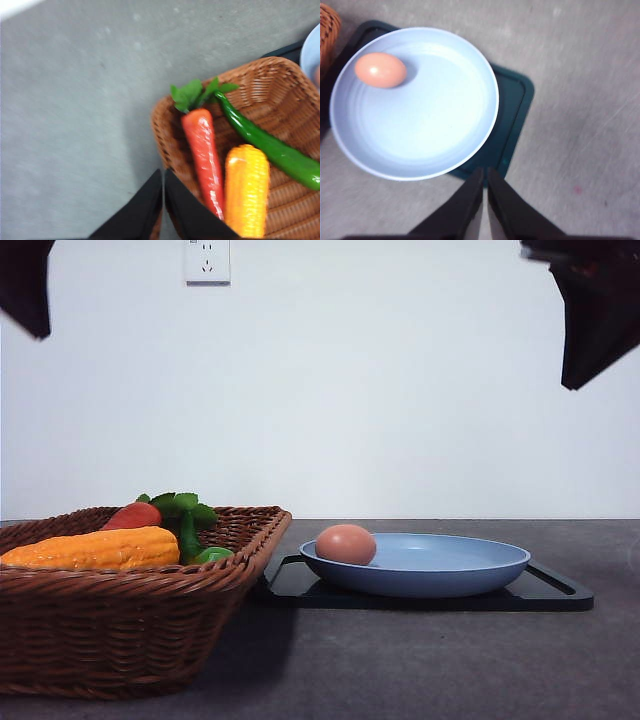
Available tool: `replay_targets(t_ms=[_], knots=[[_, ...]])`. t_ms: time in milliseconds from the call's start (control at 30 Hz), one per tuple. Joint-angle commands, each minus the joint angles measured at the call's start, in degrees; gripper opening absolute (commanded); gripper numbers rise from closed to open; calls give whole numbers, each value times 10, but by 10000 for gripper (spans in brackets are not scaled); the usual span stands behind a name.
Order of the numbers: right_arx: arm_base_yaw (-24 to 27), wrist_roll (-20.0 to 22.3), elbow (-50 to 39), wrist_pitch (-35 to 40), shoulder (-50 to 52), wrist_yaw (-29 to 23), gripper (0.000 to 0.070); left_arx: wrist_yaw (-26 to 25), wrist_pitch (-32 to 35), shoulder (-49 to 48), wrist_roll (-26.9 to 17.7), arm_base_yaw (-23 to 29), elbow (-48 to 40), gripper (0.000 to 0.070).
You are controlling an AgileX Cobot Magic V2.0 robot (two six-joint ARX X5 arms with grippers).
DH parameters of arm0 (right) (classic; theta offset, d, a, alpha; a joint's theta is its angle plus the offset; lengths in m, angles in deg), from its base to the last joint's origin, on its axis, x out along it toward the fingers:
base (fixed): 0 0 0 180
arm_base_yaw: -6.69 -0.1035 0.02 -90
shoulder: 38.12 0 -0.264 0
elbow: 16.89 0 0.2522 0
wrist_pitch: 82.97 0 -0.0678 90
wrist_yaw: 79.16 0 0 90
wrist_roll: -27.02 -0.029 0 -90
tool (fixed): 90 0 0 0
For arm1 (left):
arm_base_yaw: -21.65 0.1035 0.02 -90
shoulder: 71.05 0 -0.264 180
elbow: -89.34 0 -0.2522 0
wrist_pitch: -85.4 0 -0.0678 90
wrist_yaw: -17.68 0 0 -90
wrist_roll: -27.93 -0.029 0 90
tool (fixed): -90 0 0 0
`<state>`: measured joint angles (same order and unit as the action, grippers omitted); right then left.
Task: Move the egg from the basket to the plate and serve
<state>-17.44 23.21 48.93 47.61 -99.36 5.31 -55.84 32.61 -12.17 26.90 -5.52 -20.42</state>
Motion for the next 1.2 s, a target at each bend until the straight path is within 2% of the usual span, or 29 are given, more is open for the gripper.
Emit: replay_targets(t_ms=[0, 233, 333, 500, 1000, 1167], knots=[[-8, 4, -45, 56, 24, -11, 0, -15, 38, -24, 30, 3, -34, 0], [-27, 3, -217, 260, 127, -21, 0, -29, 179, -154, 96, -9, -202, 0], [-35, 1, -261, 323, 152, -20, 0, -41, 210, -200, 113, -20, -245, 0], [-34, -17, -267, 346, 153, -21, 0, -55, 209, -219, 123, -25, -248, 0], [-34, -17, -267, 370, 153, -21, 0, -56, 207, -223, 123, -25, -247, 0], [-34, -17, -267, 370, 153, -21, 0, -56, 169, -331, 106, -14, -247, 0]])
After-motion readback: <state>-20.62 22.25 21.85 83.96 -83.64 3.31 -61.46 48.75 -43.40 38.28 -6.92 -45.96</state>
